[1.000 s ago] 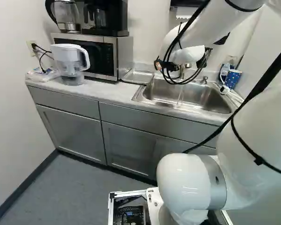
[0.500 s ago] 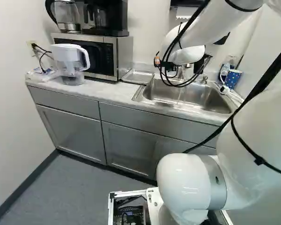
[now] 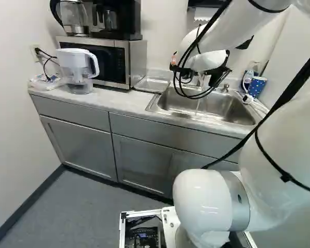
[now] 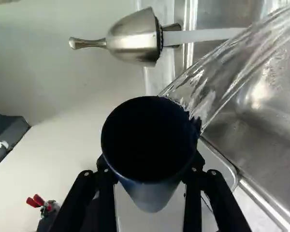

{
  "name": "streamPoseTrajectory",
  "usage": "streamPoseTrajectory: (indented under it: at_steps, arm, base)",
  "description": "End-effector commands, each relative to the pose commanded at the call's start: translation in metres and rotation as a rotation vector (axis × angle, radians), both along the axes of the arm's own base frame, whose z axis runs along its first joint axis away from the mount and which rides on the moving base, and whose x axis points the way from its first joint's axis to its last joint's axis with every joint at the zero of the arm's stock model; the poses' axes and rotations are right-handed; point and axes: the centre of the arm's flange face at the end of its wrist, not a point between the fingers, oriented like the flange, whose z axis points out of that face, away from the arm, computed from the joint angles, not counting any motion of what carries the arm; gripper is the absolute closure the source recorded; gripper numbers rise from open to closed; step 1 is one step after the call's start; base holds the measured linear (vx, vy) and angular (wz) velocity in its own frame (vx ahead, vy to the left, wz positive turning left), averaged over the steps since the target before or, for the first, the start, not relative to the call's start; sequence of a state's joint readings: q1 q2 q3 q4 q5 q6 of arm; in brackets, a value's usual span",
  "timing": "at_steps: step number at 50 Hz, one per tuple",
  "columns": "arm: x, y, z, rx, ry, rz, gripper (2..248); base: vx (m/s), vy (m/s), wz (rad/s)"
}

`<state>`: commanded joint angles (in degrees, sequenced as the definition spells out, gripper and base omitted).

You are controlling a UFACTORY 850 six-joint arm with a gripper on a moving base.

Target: Rinse the cup and place it in the tray

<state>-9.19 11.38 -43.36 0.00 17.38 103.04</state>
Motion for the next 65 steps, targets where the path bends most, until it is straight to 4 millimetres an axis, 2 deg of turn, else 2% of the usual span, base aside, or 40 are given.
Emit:
streamPoseTrajectory:
  at_steps: [19, 36, 65]
  arm:
    - [0.0000, 0.0000, 0.0000, 0.188, -0.030, -0.061, 125]
    - [0.0000, 0.0000, 0.0000, 0.188, -0.030, -0.061, 125]
    - [0.0000, 0.0000, 0.0000, -0.060, 0.010, 0.020, 125]
  base:
    - [0.000, 0.000, 0.000]
    - [0.000, 0.000, 0.000]
    - [0.000, 0.000, 0.000]
